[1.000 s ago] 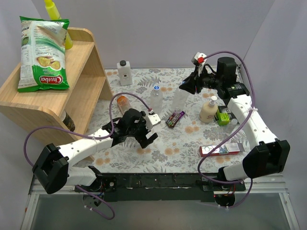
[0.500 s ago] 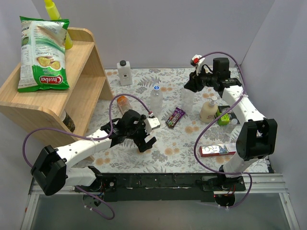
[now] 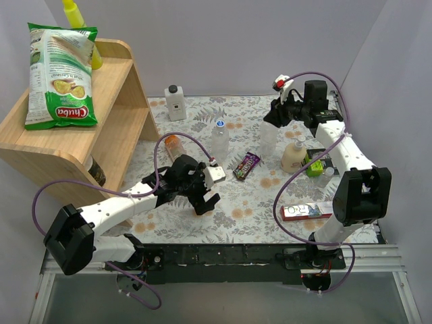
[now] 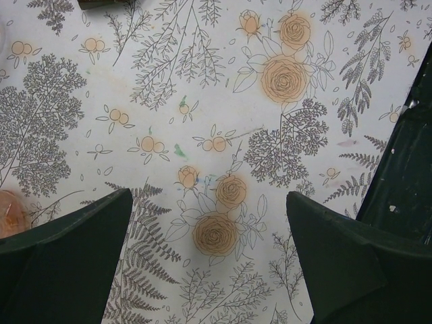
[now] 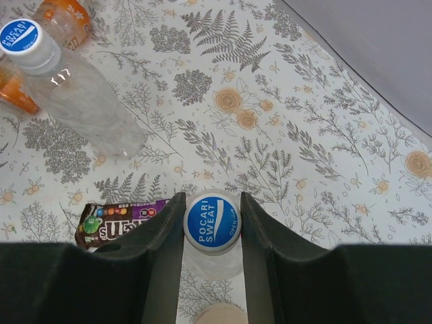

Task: Screw on the bottle caps

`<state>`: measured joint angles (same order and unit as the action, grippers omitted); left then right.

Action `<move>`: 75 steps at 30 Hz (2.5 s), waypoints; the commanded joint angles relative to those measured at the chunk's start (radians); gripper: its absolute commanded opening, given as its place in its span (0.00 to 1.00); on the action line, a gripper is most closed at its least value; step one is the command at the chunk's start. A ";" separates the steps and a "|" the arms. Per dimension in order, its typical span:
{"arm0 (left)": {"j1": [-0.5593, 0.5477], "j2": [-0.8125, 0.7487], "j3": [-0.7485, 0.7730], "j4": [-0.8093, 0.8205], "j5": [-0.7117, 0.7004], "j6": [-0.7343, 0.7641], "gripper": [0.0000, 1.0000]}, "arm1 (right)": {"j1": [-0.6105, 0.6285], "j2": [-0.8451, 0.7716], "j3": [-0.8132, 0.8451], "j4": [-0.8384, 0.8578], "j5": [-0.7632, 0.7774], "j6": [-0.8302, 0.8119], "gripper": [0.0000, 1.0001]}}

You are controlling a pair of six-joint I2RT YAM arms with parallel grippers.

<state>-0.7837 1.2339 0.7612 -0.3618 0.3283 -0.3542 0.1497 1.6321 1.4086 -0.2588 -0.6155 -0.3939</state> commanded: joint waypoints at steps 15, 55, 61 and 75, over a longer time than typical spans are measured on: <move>-0.002 0.019 0.007 0.017 0.023 0.009 0.98 | -0.022 0.017 -0.028 0.050 0.022 0.023 0.31; 0.270 0.159 0.225 -0.106 -0.346 -0.497 0.97 | -0.021 -0.040 0.009 0.039 0.040 0.090 0.73; 0.327 0.259 0.319 -0.097 -0.387 -0.543 0.96 | -0.021 -0.061 0.004 0.030 0.045 0.087 0.73; 0.379 0.420 0.378 -0.042 -0.403 -0.609 0.94 | -0.021 -0.067 0.023 0.009 0.057 0.089 0.73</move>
<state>-0.4122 1.6390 1.0885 -0.4469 -0.0574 -0.9386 0.1318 1.6028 1.3785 -0.2592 -0.5594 -0.3134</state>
